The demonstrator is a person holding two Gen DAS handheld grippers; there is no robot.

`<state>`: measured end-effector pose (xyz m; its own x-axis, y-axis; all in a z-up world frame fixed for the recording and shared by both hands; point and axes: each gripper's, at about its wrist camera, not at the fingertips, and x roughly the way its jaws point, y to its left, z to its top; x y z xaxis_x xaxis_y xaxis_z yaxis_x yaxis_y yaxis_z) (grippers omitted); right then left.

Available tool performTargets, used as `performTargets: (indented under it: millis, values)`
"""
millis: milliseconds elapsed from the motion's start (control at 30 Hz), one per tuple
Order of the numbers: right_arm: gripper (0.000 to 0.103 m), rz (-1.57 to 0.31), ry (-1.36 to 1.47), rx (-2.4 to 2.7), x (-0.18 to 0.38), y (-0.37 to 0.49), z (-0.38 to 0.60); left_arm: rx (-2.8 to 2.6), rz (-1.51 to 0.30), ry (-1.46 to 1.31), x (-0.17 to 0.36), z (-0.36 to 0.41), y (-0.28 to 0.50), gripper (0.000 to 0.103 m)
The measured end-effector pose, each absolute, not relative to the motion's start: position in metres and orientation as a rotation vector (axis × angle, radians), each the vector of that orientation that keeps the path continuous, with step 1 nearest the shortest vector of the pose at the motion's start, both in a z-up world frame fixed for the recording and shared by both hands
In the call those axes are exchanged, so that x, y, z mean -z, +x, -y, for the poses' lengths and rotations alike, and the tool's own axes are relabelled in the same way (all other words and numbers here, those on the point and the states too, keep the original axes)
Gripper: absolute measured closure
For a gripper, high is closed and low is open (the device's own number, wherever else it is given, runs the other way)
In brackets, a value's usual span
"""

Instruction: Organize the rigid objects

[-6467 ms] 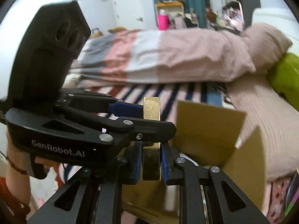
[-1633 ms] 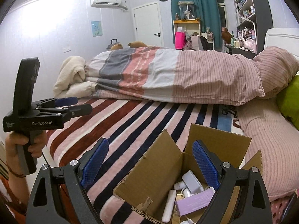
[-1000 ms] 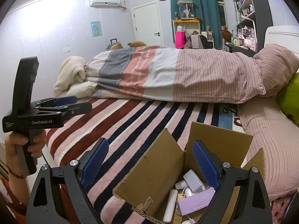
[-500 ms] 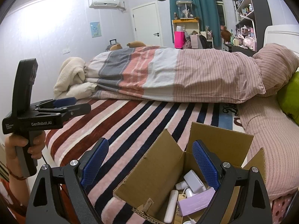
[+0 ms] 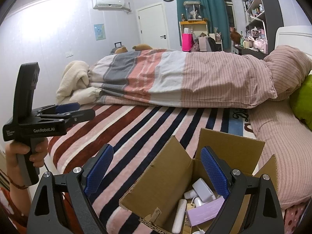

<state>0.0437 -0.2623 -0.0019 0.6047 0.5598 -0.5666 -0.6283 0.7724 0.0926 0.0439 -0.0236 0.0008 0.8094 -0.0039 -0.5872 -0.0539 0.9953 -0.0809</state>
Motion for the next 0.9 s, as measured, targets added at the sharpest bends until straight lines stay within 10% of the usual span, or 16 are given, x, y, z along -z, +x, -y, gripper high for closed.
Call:
performTargets:
  millis: [900]
  values:
    - [0.013, -0.581, -0.084, -0.670, -0.006, 0.033, 0.257, -0.051, -0.615, -0.098, -0.004, 0.022, 0.038, 0.018]
